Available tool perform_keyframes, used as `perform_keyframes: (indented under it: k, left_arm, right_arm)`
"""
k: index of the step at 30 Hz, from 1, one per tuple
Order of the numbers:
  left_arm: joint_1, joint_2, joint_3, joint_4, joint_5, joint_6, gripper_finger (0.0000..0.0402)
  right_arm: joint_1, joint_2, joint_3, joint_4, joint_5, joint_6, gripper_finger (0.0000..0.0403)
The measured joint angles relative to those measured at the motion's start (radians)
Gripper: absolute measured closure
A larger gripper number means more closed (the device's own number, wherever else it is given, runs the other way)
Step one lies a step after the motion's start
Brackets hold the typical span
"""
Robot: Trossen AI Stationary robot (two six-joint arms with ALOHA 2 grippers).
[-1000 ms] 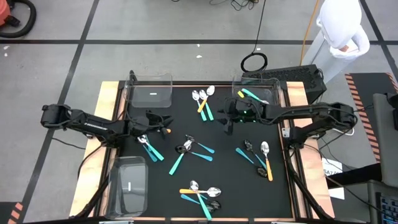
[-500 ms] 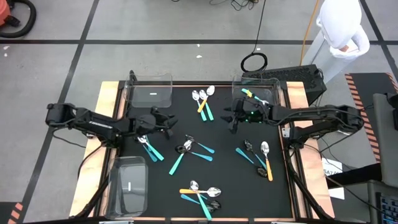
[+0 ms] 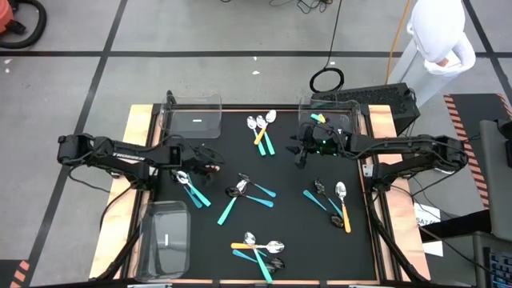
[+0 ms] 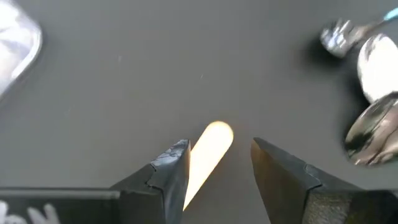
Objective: Sort silverware by color (type)
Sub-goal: Put the yellow spoon into the top left bin
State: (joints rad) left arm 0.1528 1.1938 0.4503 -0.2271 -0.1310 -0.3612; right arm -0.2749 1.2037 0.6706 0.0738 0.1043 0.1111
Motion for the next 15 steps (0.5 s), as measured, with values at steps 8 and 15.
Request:
perform_keyframes:
  k: [8, 15]
  left_arm:
    - [-0.006, 0.015, -0.001, 0.261, 0.063, 0.055, 0.0229]
    - [-0.057, 0.167, 0.000, 0.634, 0.130, 0.089, 0.0229]
  right_arm:
    - [0.001, 0.022, 0.001, -0.004, -0.044, 0.088, 0.0190]
    - [0.037, 0.096, 0.001, -0.043, -0.131, 0.204, 0.0190]
